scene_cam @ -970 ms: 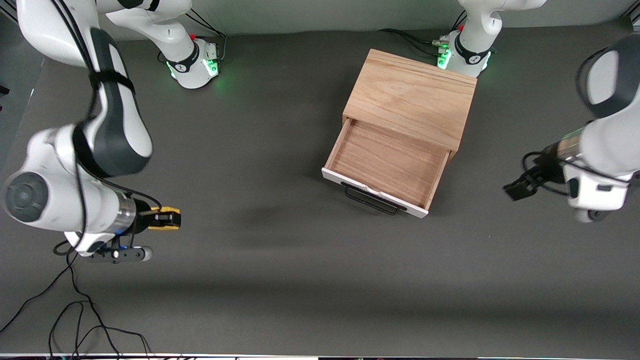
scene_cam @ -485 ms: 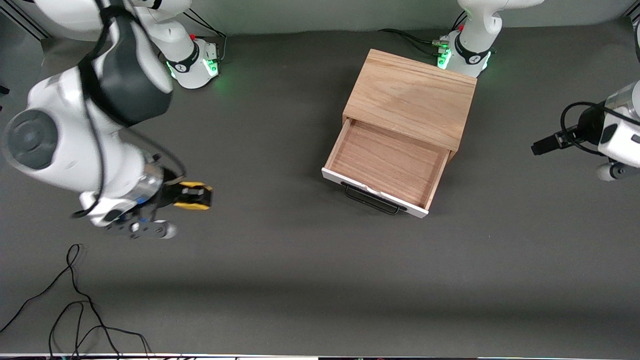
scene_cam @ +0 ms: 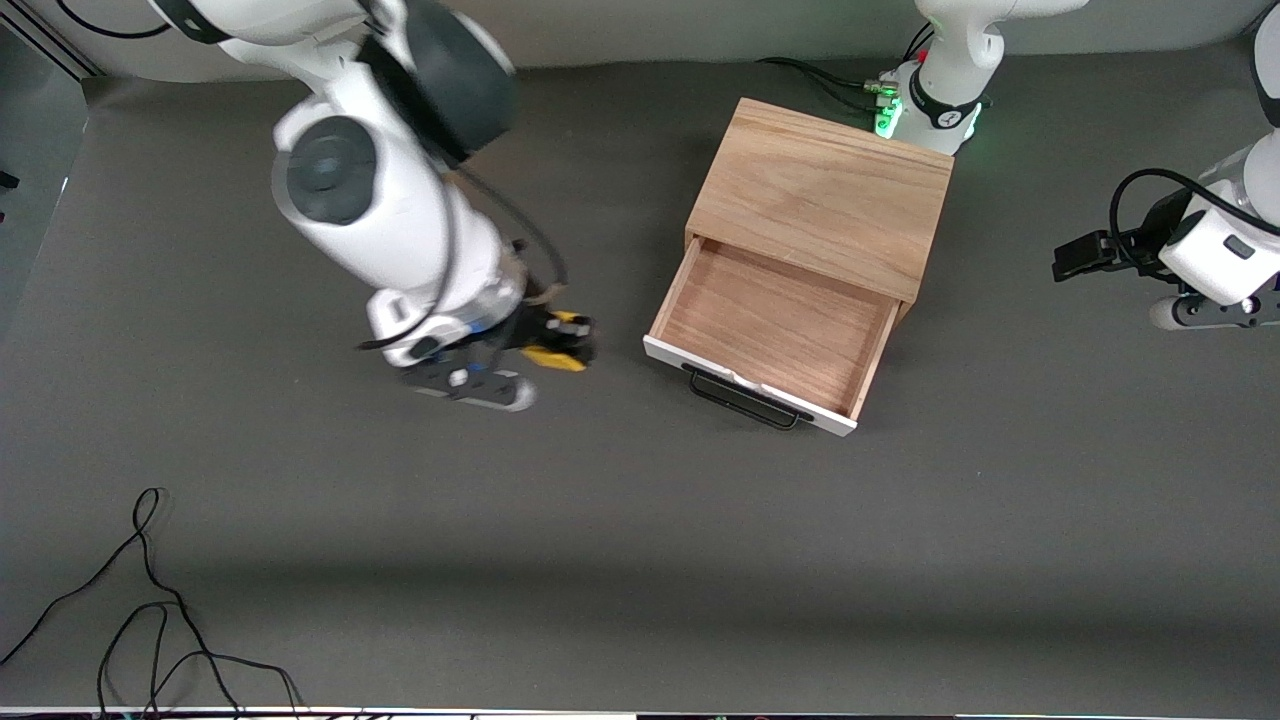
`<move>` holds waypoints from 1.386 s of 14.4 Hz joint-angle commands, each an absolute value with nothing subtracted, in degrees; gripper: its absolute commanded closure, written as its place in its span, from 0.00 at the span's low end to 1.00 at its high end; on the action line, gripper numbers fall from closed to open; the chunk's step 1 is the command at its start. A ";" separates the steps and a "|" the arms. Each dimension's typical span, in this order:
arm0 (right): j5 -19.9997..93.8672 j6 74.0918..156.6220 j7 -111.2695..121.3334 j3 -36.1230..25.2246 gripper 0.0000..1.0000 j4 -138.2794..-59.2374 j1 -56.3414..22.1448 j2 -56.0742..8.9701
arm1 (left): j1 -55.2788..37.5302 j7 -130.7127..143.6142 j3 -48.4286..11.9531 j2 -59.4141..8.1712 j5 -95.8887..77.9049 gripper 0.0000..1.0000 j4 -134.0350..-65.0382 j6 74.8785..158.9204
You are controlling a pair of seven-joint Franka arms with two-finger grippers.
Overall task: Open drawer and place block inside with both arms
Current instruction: 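Carry the yellow cube with the right gripper over the open drawer, then lower the cube into the drawer and open the right gripper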
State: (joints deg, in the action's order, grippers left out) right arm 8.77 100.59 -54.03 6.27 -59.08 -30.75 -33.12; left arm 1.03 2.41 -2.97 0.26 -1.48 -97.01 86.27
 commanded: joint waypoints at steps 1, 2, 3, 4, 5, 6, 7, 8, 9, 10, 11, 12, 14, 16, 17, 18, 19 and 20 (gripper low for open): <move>8.97 108.25 -64.57 6.15 0.67 -57.13 -36.19 -37.60 | 0.79 -0.09 -2.90 2.37 -0.70 0.00 -99.14 87.54; 8.79 110.20 -65.64 6.07 0.67 -57.22 -38.47 -39.18 | 0.62 0.09 -2.90 2.29 -0.70 0.00 -99.05 88.15; 8.27 111.78 -66.26 5.89 0.67 -57.30 -40.50 -40.68 | 0.44 0.17 -3.07 2.20 -0.62 0.00 -99.14 89.37; 7.57 113.28 -67.49 5.80 0.67 -57.30 -42.17 -42.26 | 0.35 0.35 -3.25 2.28 -0.53 0.00 -99.31 90.08; 6.78 114.34 -68.81 5.80 0.67 -57.39 -43.41 -43.58 | 0.26 0.35 -3.34 2.02 -0.27 0.00 -99.23 90.70; 6.68 114.78 -69.78 5.80 0.67 -57.39 -44.20 -44.81 | 0.26 0.35 -3.34 1.85 -0.18 0.00 -99.23 91.83; 6.68 114.87 -69.79 5.89 0.67 -57.39 -44.73 -45.78 | 0.26 0.26 -3.34 1.67 -0.18 0.00 -99.23 92.28; 6.68 114.87 -69.96 5.89 0.67 -57.48 -45.35 -46.66 | 0.18 0.26 -3.34 1.41 -0.26 0.00 -98.97 92.46; 6.59 114.87 -70.40 5.89 0.67 -57.57 -46.05 -47.54 | 0.18 0.26 -3.34 1.23 -0.26 0.00 -98.88 92.63; 6.50 114.87 -71.71 5.80 0.67 -58.00 -46.49 -48.51 | 0.18 0.26 -3.34 1.14 -0.26 0.00 -98.70 92.72; 6.68 115.31 -73.37 5.89 0.67 -58.53 -46.67 -49.21 | 0.00 0.26 -3.34 0.53 -0.26 0.00 -98.09 92.72; 6.68 115.92 -74.17 5.89 0.67 -58.97 -46.67 -49.91 | 0.00 0.18 -3.34 -0.17 -0.26 0.00 -97.04 92.64; 6.94 116.10 -75.31 6.06 0.67 -60.46 -46.67 -50.18 | 0.00 0.18 -3.34 -1.40 -0.26 0.00 -95.63 92.64; 6.94 116.10 -76.72 6.15 0.67 -60.73 -46.84 -50.19 | -1.40 0.09 -2.90 -1.76 -0.26 0.00 -95.19 92.64; 6.77 116.10 -76.99 6.15 0.66 -60.82 -47.72 -50.27 | -1.84 0.09 -2.73 -1.76 -0.26 0.00 -95.19 92.72; 6.68 116.19 -76.99 6.15 0.66 -61.08 -48.07 -50.36 | -1.67 0.09 -2.72 -1.76 -0.26 0.00 -95.19 92.64; 6.68 116.89 -77.25 6.07 0.66 -61.17 -48.08 -51.14 | -1.50 0.09 -2.81 -1.67 -0.26 0.00 -95.19 92.64; 6.68 117.85 -78.30 6.15 0.64 -61.43 -48.16 -51.41 | -1.23 0.09 -2.90 -1.67 -0.26 0.00 -95.19 92.64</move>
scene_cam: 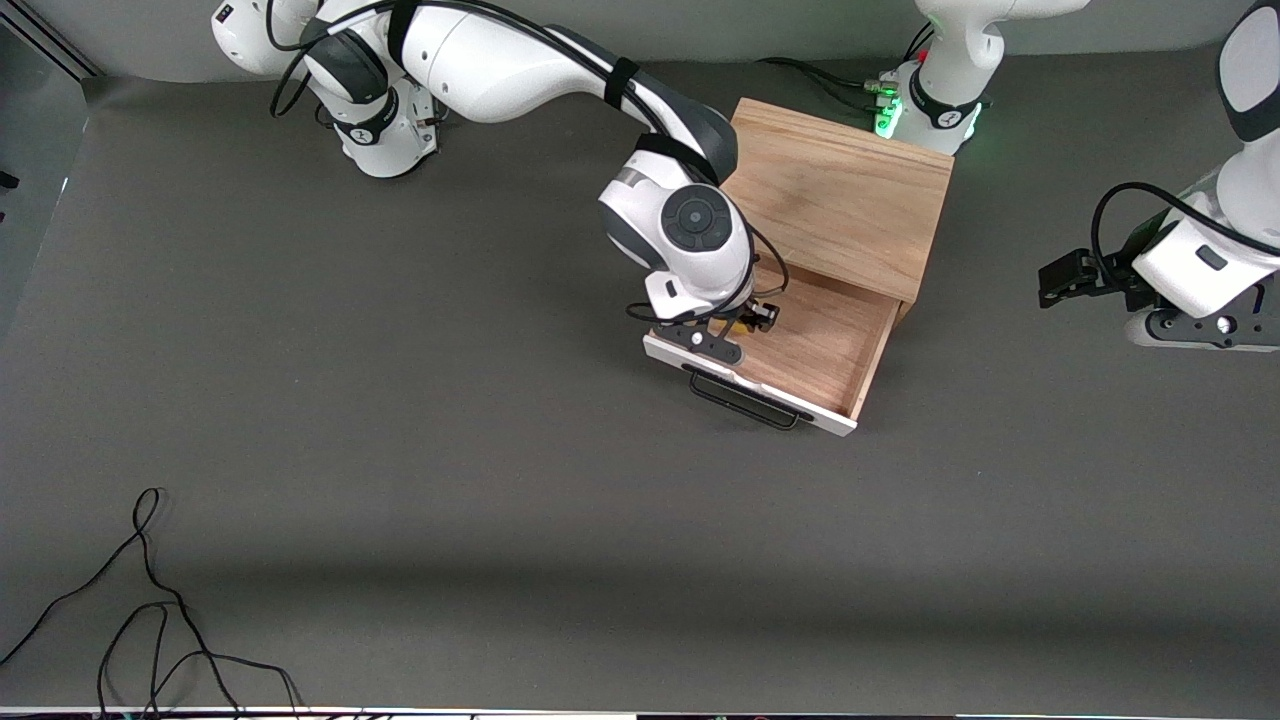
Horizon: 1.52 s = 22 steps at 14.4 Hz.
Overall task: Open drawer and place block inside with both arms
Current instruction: 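Lower the cube into the drawer and open the right gripper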
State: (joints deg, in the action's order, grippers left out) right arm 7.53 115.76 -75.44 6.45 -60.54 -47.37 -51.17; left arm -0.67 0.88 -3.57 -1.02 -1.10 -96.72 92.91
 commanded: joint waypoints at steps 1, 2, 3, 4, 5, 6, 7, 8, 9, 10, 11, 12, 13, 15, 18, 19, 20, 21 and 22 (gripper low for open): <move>6.59 118.99 -79.09 6.15 0.63 -61.96 -48.16 -51.76 | -0.97 0.09 -2.90 -1.67 -0.26 0.00 -95.19 92.64; 6.59 119.70 -79.10 6.15 0.61 -62.22 -48.25 -51.77 | -0.88 0.09 -2.99 -1.67 -0.26 0.00 -95.19 92.46; 6.59 119.88 -79.10 6.15 0.58 -62.23 -48.60 -51.85 | -0.79 0.09 -3.08 -1.67 -0.26 0.00 -95.19 92.46; 6.59 119.97 -79.19 6.15 0.53 -62.23 -48.78 -51.86 | -0.79 0.17 -3.08 -1.67 -0.26 0.00 -95.19 92.46; 6.59 119.97 -79.28 6.07 0.30 -62.23 -48.78 -51.86 | -0.79 0.09 -3.16 -1.67 -0.26 0.00 -95.19 92.37; 6.59 119.97 -79.45 6.06 0.00 -62.23 -48.78 -51.86 | -0.53 0.17 -3.25 -1.67 -0.26 0.00 -95.19 92.37; 6.59 119.97 -79.63 6.06 0.00 -62.14 -48.78 -51.86 | -0.61 0.18 -3.25 -1.67 -0.26 0.00 -95.19 92.29; 6.59 119.97 -79.80 6.06 0.00 -62.14 -48.78 -51.77 | -0.53 0.09 -3.25 -1.67 -0.18 0.00 -95.27 92.20; 6.59 119.97 -80.41 6.06 0.00 -62.05 -48.78 -51.68 | -0.44 0.09 -3.34 -1.58 -0.18 0.00 -95.27 92.20; 6.59 119.97 -80.94 6.06 0.00 -61.88 -48.78 -51.51 | -0.44 0.09 -3.34 -1.58 -0.18 0.00 -95.27 92.20; 6.59 119.80 -81.21 5.98 0.00 -61.79 -48.78 -51.07 | -0.44 0.09 -3.34 -1.58 -0.18 0.00 -95.19 92.20; 6.68 119.27 -81.12 5.80 0.00 -61.61 -48.61 -50.19 | -0.44 0.09 -3.34 -1.50 -0.18 0.00 -95.27 92.20; 6.77 119.27 -81.04 5.71 0.00 -61.70 -48.17 -48.79 | -0.44 0.09 -3.34 -1.49 -0.18 0.00 -95.27 92.20; 6.77 119.27 -80.69 4.93 0.00 -61.44 -47.55 -47.12 | -0.44 0.09 -3.34 -1.49 -0.09 0.00 -95.19 92.28; 6.59 119.09 -79.20 5.10 0.00 -61.52 -43.61 -43.43 | -0.44 0.09 -3.43 -1.49 1.67 0.00 -95.19 92.46; 6.68 117.87 -76.58 5.18 0.00 -61.52 -42.20 -42.20 | -0.44 0.09 -3.51 -1.49 1.67 0.00 -95.19 92.55; 6.77 115.34 -73.33 5.10 0.00 -61.52 -40.71 -40.62 | -0.53 0.09 -3.52 -1.49 1.84 0.00 -95.19 92.64; 7.03 112.62 -69.47 5.10 0.00 -61.61 -38.61 -38.78 | -0.53 0.09 -3.52 -1.49 2.19 0.00 -95.27 92.64; 7.38 110.41 -66.39 5.10 0.00 -62.05 -36.84 -36.67 | -0.53 0.09 -3.52 -1.49 2.46 0.00 -95.19 92.64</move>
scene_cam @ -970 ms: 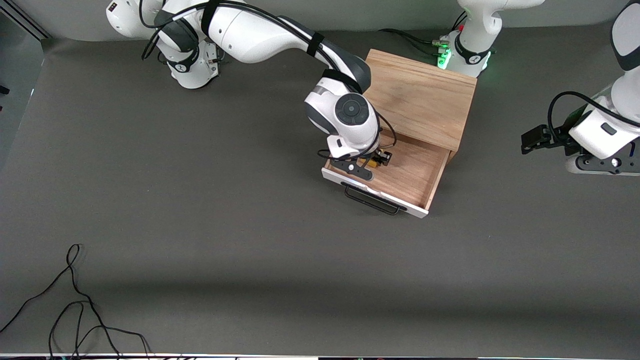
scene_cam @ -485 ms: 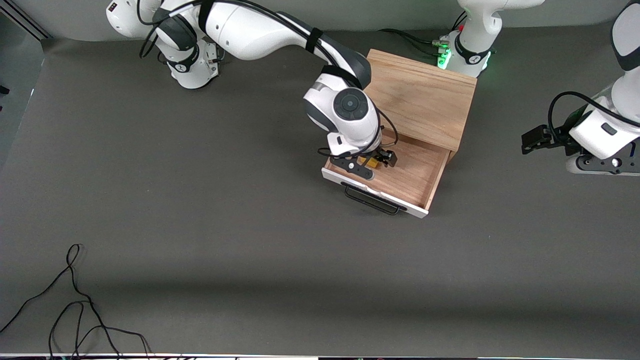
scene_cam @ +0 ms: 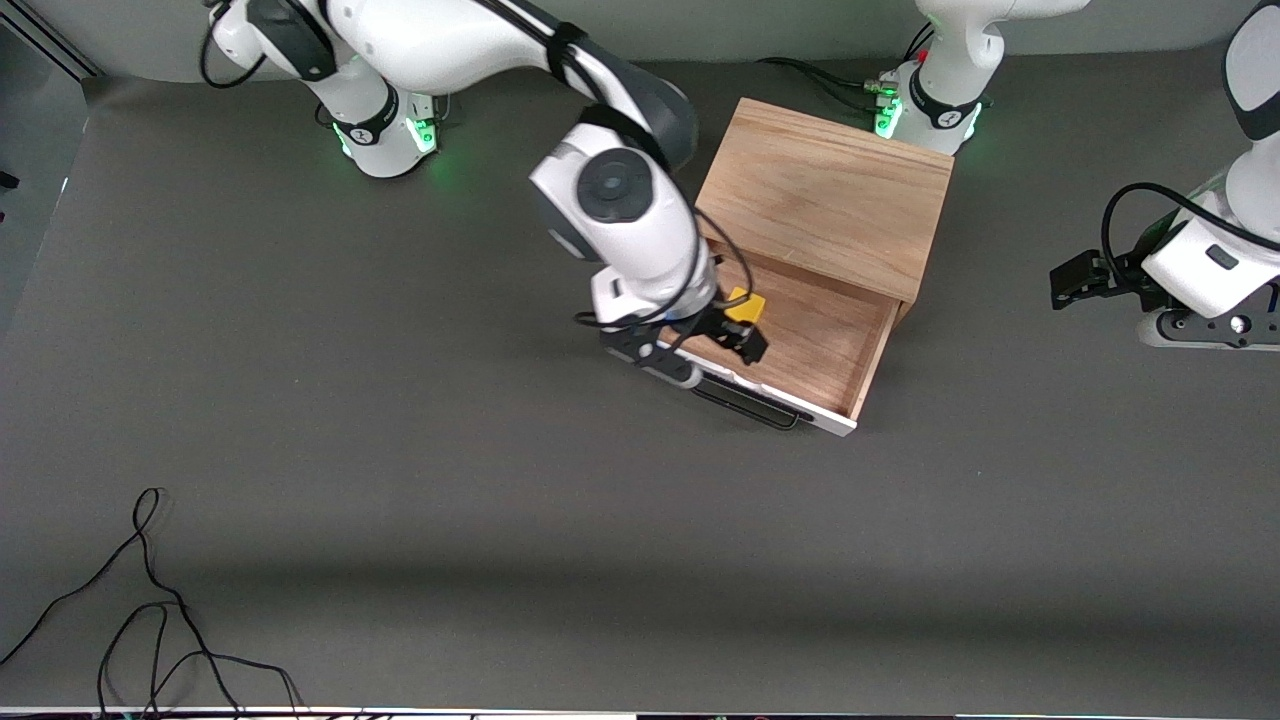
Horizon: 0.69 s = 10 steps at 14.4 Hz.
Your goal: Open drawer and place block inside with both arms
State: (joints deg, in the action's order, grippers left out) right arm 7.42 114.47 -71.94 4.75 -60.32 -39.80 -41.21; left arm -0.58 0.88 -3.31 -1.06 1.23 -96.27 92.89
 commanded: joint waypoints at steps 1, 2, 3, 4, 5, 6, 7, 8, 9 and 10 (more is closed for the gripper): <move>7.38 108.04 -64.62 5.10 0.00 -62.22 -34.74 -35.00 | -0.53 -0.17 -3.52 -1.49 2.46 0.00 -95.19 92.64; 7.47 105.49 -63.47 5.18 0.00 -62.23 -32.37 -33.68 | -0.53 -0.18 -3.52 -1.41 2.37 0.00 -95.19 92.55; 7.47 103.38 -61.37 5.27 0.00 -62.23 -29.73 -32.36 | -0.53 -0.18 -3.52 -1.41 2.37 0.00 -95.19 92.46; 7.56 101.10 -57.78 5.27 0.00 -62.31 -27.10 -31.13 | -0.53 -0.26 -3.52 -1.32 2.37 0.00 -95.19 92.29; 8.43 97.94 -53.57 5.19 0.00 -62.31 -24.63 -29.72 | -0.53 -0.26 -3.52 -1.14 2.37 0.00 -95.19 92.02; 9.66 95.13 -48.48 5.10 0.00 -62.31 -21.30 -28.40 | -0.61 -0.35 -3.52 -1.06 2.29 0.00 -95.19 91.85; 10.28 92.75 -43.90 5.10 0.00 -62.40 -17.96 -26.91 | -0.62 -0.44 -3.52 -1.05 2.29 0.00 -95.27 91.76; 10.46 90.64 -39.16 5.10 0.00 -63.27 -14.54 -25.42 | -0.62 -0.53 -3.43 -1.05 2.20 0.00 -95.27 91.76; 10.63 89.83 -34.24 5.10 0.00 -65.37 -11.54 -23.05 | -0.62 -0.53 -3.43 -0.97 2.20 0.00 -95.19 91.67; 11.16 89.74 -28.71 5.01 0.00 -68.96 -8.12 -20.16 | -0.62 -0.53 -3.43 -0.88 2.11 0.00 -95.19 91.50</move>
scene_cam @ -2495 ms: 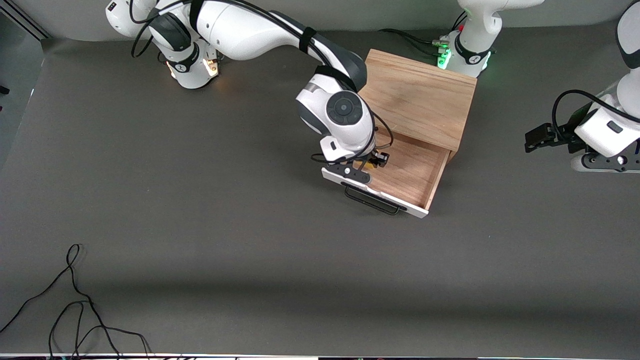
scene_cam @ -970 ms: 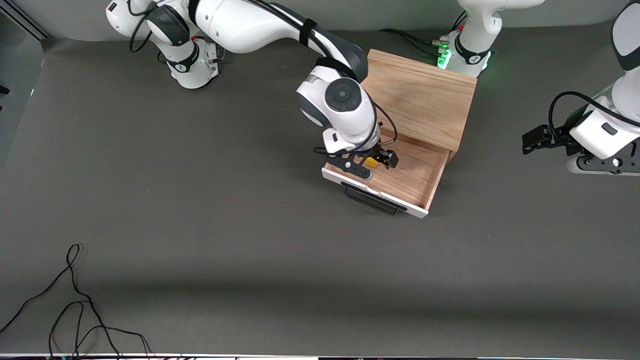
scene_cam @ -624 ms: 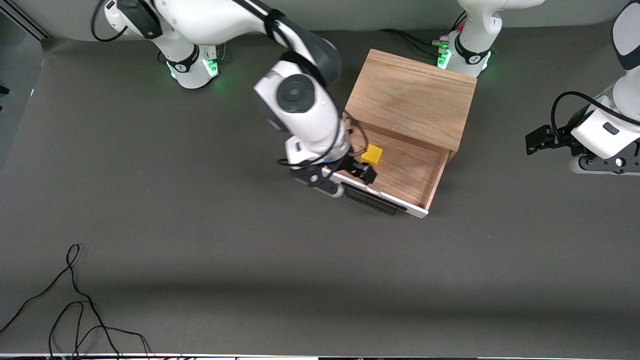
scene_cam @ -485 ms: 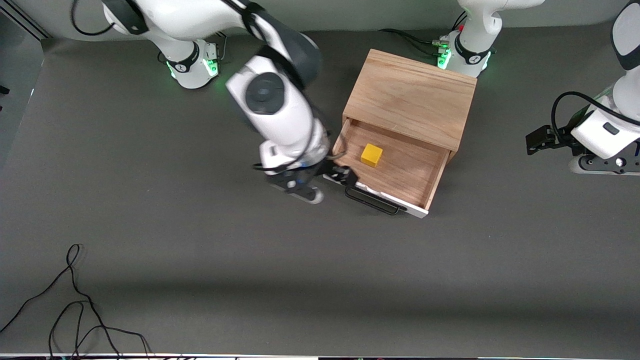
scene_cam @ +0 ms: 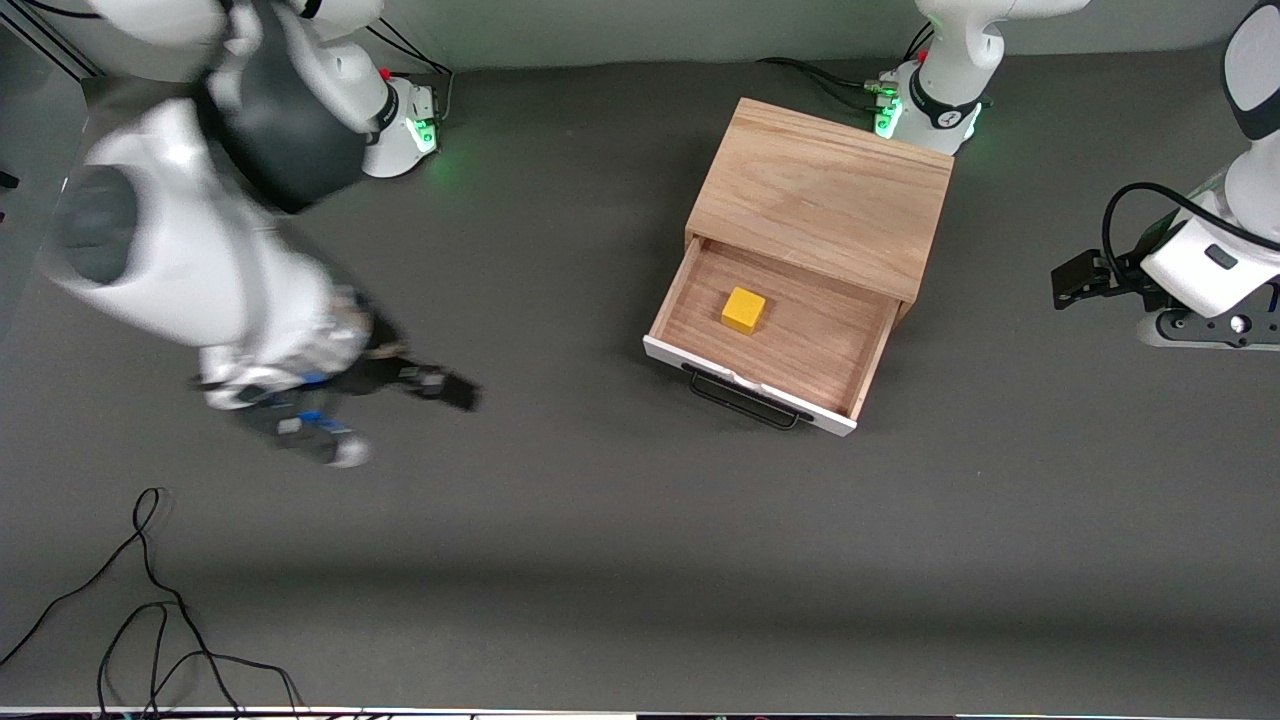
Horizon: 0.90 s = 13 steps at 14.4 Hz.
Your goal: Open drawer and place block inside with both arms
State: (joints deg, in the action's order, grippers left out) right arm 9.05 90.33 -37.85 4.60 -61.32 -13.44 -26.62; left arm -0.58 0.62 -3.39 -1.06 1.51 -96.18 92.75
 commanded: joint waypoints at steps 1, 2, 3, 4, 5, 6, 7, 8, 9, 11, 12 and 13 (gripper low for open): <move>11.16 90.43 -23.35 5.01 0.00 -72.74 -4.69 -17.26 | -0.70 -0.44 -3.43 -0.79 2.11 0.00 -95.19 91.49; 11.16 90.70 -19.72 4.92 0.00 -75.64 -2.14 -14.79 | -0.70 -0.44 -3.43 -0.62 1.94 0.00 -95.19 91.32; 11.08 90.70 -18.38 4.05 0.00 -77.07 -0.63 -13.20 | -0.70 -0.44 -3.43 0.08 1.85 0.00 -95.19 90.97; 10.12 90.62 -18.28 2.56 0.00 -78.21 -0.88 -12.05 | -0.62 -0.61 -3.43 0.35 1.67 0.00 -95.19 90.53; 8.02 90.62 -18.19 1.68 0.00 -79.44 -1.23 -11.00 | -0.70 -0.53 -3.43 0.35 1.67 0.00 -95.19 90.61; 3.65 89.92 -18.19 1.76 0.00 -80.15 -1.23 -10.12 | -0.96 -0.53 -3.43 0.26 1.58 0.00 -95.27 90.62; 1.95 89.39 -18.19 1.84 0.00 -82.07 -1.14 -8.54 | -1.23 -0.53 -3.43 0.26 1.58 0.00 -95.27 90.53; 1.93 89.82 -18.11 1.76 0.00 -85.31 -1.06 -5.74 | -1.23 -0.53 -3.51 0.18 1.58 0.00 -95.19 90.61; 1.85 90.87 -18.11 1.76 0.00 -89.17 -1.14 -2.84 | -1.14 -0.53 -3.52 0.18 1.67 0.00 -95.19 90.62; 1.76 97.26 -17.50 1.84 0.00 -99.78 -1.23 3.74 | -1.14 -0.62 -3.43 0.18 1.58 0.00 -95.19 90.62; 1.76 101.38 -15.14 1.85 0.00 -105.59 -1.32 7.35 | -1.14 -0.53 -3.43 0.18 1.58 0.00 -95.19 90.62; 1.84 103.51 -11.29 1.67 0.00 -108.69 -1.41 9.21 | -1.14 -0.61 -3.43 0.18 1.58 0.00 -95.19 90.62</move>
